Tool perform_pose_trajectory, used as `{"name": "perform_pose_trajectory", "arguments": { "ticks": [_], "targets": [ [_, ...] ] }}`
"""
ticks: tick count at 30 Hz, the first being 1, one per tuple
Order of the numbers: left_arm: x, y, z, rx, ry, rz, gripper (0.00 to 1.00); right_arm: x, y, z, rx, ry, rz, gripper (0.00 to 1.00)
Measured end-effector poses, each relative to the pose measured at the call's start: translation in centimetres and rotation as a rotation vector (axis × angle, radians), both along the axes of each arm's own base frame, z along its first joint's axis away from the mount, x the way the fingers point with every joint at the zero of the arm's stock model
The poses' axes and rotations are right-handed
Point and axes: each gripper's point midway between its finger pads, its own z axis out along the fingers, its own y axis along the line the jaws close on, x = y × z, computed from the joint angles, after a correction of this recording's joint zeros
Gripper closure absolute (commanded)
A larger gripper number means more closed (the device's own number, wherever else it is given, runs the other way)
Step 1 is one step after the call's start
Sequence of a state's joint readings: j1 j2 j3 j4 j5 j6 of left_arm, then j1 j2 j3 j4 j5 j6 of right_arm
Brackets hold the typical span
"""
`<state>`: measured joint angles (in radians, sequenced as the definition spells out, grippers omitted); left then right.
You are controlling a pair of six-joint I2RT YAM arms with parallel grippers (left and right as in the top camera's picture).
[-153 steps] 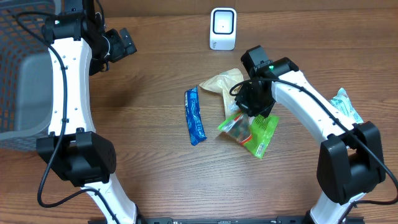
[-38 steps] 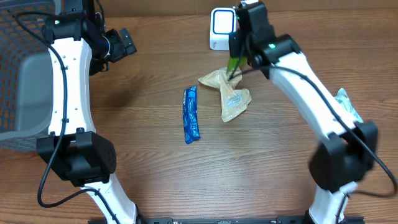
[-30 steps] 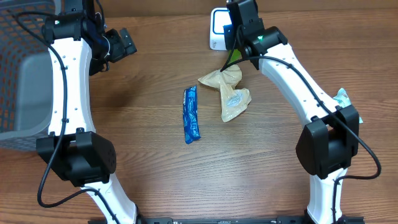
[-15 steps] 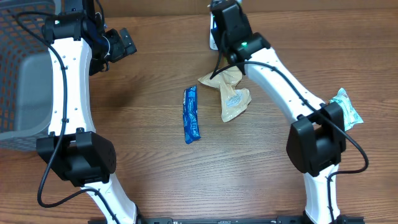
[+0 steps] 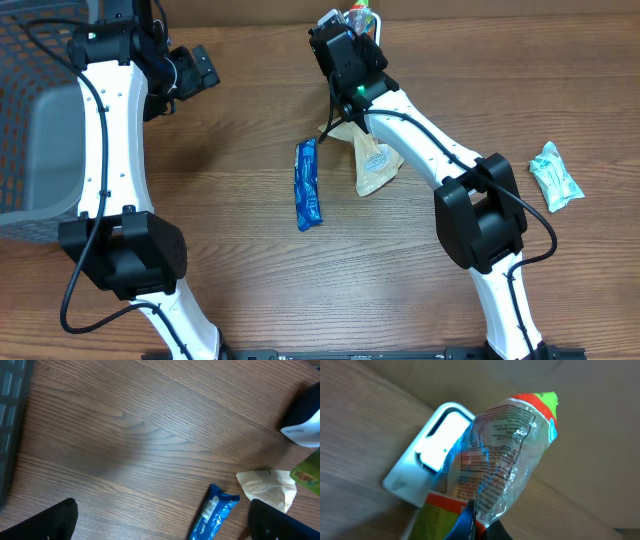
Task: Scan the item barcode
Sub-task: 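Hold the candy bag barcode against the scanner window, right gripper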
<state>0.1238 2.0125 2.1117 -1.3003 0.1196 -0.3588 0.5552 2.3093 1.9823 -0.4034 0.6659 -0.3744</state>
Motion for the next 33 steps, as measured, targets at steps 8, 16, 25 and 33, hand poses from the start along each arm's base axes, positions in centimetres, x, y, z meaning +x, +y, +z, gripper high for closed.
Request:
{"name": "perform_pose_trajectory", "arguments": {
  "ticks": [8,16,25,33],
  "targets": [
    [0.0,0.0,0.0,0.000,0.000,0.001,0.00,0.5,-0.9,1.5,-0.088,-0.060,-0.033,0.96],
    [0.0,0.0,0.0,0.000,0.000,0.000,0.00,0.5,-0.1,3.4,-0.178,-0.122,-0.023,0.96],
    [0.0,0.0,0.0,0.000,0.000,0.001,0.00,0.5,1.0,4.6,-0.279,-0.144,0.029,0.96],
    [0.0,0.0,0.0,0.000,0.000,0.000,0.00,0.5,0.8,4.6,-0.327,-0.135,0.040,0.96]
  ]
}}
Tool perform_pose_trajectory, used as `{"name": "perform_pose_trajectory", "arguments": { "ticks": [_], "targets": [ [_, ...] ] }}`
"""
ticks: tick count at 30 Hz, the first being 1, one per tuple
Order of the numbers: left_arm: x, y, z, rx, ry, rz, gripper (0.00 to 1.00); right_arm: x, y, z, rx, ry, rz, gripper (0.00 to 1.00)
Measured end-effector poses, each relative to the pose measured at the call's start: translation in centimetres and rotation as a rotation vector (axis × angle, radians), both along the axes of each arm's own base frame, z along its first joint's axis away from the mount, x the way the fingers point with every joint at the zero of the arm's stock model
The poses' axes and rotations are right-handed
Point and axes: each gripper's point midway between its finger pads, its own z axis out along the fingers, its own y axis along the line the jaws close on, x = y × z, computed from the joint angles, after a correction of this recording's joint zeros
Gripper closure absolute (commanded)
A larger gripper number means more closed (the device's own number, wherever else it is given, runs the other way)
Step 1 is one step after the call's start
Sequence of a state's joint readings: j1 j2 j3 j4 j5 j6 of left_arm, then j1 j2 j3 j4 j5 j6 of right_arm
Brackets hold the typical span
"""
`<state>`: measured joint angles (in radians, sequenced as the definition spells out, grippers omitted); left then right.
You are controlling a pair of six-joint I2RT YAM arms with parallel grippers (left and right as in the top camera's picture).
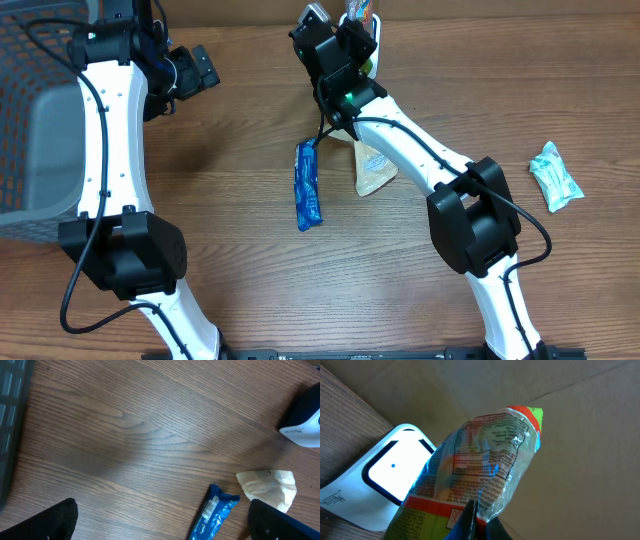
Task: Scan the item barcode
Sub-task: 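Hold the candy bag barcode against the scanner window, right gripper, then carry the candy bag to the right side and release it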
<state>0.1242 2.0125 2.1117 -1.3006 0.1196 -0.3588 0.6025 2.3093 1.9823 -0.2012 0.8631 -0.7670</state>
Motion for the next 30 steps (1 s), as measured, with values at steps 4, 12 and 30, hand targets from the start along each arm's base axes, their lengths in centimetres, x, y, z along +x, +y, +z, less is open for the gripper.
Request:
{"name": "perform_pose_trajectory", "arguments": {
  "ticks": [4,12,30],
  "targets": [
    [0.0,0.0,0.0,0.000,0.000,0.000,0.00,0.0,0.0,0.0,-0.010,0.003,0.002,0.96],
    [0.0,0.0,0.0,0.000,0.000,0.000,0.00,0.0,-0.2,0.0,-0.020,0.004,-0.003,0.96],
    [0.0,0.0,0.0,0.000,0.000,0.000,0.00,-4.6,-6.0,5.3,0.255,0.112,-0.108,0.96]
  ]
}}
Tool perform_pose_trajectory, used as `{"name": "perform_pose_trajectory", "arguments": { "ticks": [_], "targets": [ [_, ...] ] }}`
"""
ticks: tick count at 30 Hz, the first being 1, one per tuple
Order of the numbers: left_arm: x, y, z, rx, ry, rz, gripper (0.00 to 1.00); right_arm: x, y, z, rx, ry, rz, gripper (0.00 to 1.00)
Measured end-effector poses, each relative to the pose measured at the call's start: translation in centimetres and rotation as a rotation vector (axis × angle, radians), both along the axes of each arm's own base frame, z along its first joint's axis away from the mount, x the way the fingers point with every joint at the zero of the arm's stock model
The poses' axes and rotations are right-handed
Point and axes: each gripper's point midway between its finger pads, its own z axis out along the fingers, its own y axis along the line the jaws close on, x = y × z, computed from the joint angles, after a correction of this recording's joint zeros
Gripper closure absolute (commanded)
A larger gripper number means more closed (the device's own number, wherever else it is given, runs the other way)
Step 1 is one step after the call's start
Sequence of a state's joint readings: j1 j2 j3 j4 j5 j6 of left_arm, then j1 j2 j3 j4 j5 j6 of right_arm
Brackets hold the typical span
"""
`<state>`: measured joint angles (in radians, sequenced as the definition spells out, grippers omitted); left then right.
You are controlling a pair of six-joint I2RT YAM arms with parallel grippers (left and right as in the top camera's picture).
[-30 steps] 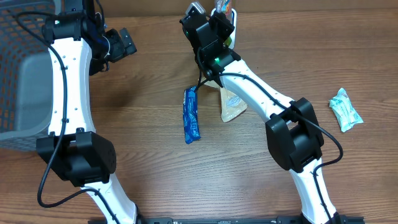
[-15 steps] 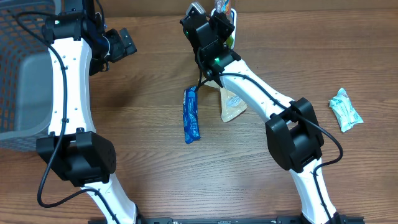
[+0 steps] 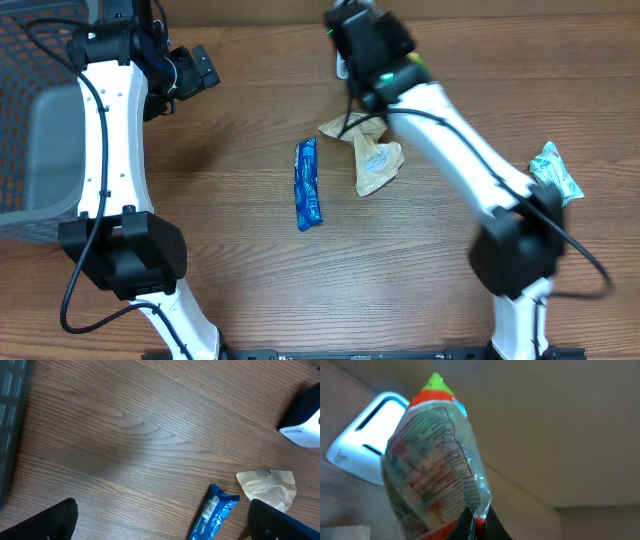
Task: Scan the item barcode
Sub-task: 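Carry the candy bag to the right side and release it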
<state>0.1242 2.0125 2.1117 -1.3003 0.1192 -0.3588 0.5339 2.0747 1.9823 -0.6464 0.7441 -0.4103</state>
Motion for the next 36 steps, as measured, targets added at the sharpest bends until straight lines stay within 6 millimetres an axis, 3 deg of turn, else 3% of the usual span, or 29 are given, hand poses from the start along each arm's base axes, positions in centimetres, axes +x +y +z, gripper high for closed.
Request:
{"name": "perform_pose_trajectory", "arguments": {
  "ticks": [6,10,15,21,27,31,36],
  "targets": [
    [0.0,0.0,0.0,0.000,0.000,0.000,0.00,-4.2,-5.9,6.6,0.396,0.001,-0.092,0.96],
    [0.0,0.0,0.0,0.000,0.000,-0.001,0.00,-5.6,-11.8,7.8,0.623,0.041,-0.201,0.96],
    [0.0,0.0,0.0,0.000,0.000,0.000,0.00,-7.6,-19.6,4.6,0.825,0.167,-0.417,0.96],
    [0.0,0.0,0.0,0.000,0.000,0.000,0.00,-10.6,-26.3,1.3,0.943,0.271,-0.643,0.96],
    [0.0,0.0,0.0,0.000,0.000,0.000,0.00,-10.7,-27.8,-2.1,1.033,0.337,-0.670,0.96],
    [0.0,0.0,0.0,0.000,0.000,0.000,0.00,-10.3,-27.9,-6.4,1.078,0.398,-0.684,0.96],
    [0.0,0.0,0.0,0.000,0.000,0.000,0.00,-12.0,-28.8,-10.8,1.119,0.480,-0.790,0.94]
  ]
}}
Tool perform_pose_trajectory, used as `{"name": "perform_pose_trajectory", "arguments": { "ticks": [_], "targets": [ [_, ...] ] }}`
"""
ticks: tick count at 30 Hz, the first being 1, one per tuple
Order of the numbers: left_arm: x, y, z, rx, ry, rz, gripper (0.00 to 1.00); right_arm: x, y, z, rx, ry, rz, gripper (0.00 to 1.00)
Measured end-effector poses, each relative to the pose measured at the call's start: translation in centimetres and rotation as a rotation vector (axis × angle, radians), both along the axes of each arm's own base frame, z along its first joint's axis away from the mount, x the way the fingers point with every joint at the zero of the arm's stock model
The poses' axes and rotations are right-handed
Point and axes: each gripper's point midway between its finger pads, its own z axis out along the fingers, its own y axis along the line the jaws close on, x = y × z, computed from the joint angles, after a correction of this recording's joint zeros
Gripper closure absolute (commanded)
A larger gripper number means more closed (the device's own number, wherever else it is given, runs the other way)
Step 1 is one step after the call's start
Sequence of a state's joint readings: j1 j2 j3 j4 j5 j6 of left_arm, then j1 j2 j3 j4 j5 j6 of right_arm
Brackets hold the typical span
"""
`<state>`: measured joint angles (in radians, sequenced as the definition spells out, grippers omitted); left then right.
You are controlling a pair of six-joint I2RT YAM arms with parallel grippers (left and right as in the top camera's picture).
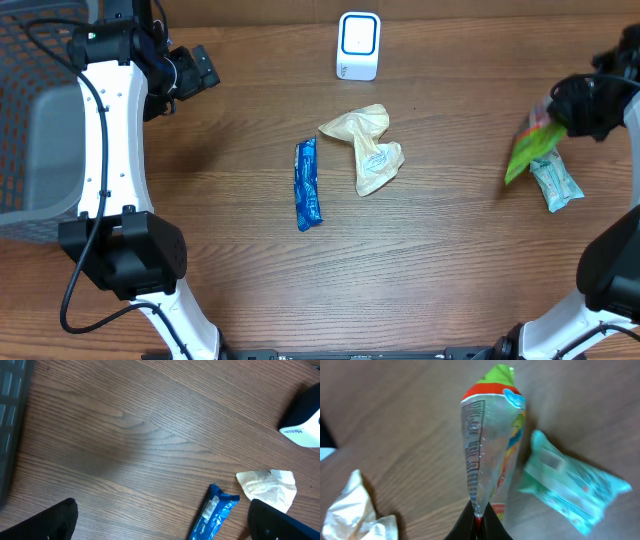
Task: Scan the item barcode
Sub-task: 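Carry the candy bag to the right side and release it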
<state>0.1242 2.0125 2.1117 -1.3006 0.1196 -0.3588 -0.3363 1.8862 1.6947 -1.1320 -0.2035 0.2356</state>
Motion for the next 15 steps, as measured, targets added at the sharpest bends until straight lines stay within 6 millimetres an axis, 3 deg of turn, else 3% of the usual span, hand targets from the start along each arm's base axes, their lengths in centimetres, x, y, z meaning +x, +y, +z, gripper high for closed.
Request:
{"name": "perform_pose_trajectory", "arguments": {
  "ticks": [1,5,6,10,15],
  "targets": [
    [0.0,0.0,0.0,0.000,0.000,0.000,0.00,-0.5,-0.5,-0.3,0.007,0.018,-0.021,0.89],
    [0.0,0.0,0.0,0.000,0.000,0.000,0.00,-1.9,-2.4,-0.4,0.029,0.051,-0.092,0.29],
    [0.0,0.0,0.0,0.000,0.000,0.000,0.00,-2.4,-2.7,-0.5,0.036,0.067,-0.107,0.22],
    [0.0,0.0,0.0,0.000,0.000,0.000,0.00,-3.5,-2.6,-0.7,0.062,0.103,-0.101,0.19],
    [0.0,0.0,0.0,0.000,0.000,0.000,0.00,-3.0,0.3,0.0,0.084,0.084,0.051,0.19]
  ]
}}
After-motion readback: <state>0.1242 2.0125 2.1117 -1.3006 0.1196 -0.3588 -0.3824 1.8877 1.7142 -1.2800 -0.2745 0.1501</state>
